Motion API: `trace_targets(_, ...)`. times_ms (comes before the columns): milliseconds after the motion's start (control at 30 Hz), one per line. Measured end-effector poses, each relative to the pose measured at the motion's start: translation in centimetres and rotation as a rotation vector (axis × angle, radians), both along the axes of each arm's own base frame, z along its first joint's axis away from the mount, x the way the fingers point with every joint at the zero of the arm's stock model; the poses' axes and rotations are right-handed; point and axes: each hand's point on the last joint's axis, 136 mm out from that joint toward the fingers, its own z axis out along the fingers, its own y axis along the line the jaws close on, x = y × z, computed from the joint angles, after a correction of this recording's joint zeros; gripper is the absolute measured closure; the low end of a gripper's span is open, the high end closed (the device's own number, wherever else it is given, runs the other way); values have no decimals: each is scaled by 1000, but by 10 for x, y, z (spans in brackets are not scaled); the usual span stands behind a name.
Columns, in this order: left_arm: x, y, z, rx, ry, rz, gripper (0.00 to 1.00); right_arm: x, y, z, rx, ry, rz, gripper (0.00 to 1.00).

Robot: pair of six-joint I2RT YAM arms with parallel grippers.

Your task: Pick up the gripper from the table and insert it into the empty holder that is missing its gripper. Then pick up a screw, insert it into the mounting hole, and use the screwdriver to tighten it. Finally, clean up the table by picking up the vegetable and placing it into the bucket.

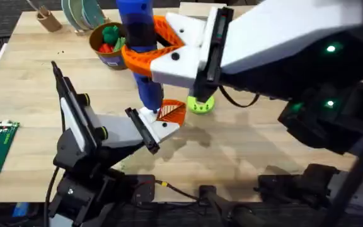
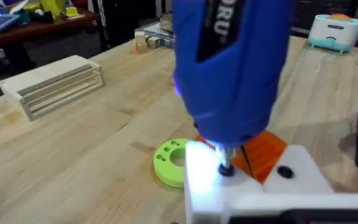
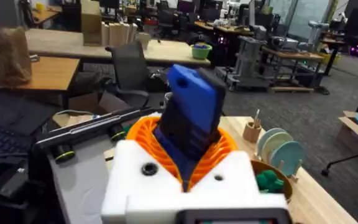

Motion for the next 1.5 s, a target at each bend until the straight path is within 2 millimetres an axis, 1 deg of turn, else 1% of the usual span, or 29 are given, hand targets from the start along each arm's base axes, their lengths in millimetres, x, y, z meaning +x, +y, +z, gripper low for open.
trace_targets(567, 0, 0, 0, -1, 1, 3, 994, 1, 1, 1, 3, -3, 2, 967)
trace_targets(600, 0, 0, 0, -1, 1, 3, 994, 0, 1, 4, 14, -12, 2, 967)
trace_targets(700, 0, 0, 0, -1, 1, 2, 994, -3, -3, 22, 74, -63, 1, 967)
trace_targets(767, 0, 0, 0, -1, 1, 2, 994, -8, -9, 36, 113, -97, 1, 967)
trace_targets(833, 0, 0, 0, -1, 1, 2, 994, -11, -15, 46, 136, -118, -3, 967)
trace_targets(900, 0, 0, 0, -1, 1, 2, 994, -13, -20, 52, 148, -130, -8, 967)
trace_targets(967, 0, 0, 0, -1, 1, 2, 994, -11, -23, 53, 149, -132, -17, 967)
trace_targets(1167, 0, 0, 0, -1, 1, 2, 994, 0, -24, 39, 97, -92, -41, 967)
trace_targets(1267, 0, 0, 0, -1, 1, 2, 994, 14, -28, 27, 47, -88, -86, 967)
trace_targets(1333, 0, 0, 0, -1, 1, 2, 994, 32, -35, 12, -19, -84, -159, 967)
trace_targets(1400, 0, 0, 0, -1, 1, 2, 994, 54, -46, -8, -110, -92, -249, 967)
trace_targets(1500, 0, 0, 0, -1, 1, 2, 994, 91, -70, -43, -295, -150, -401, 967)
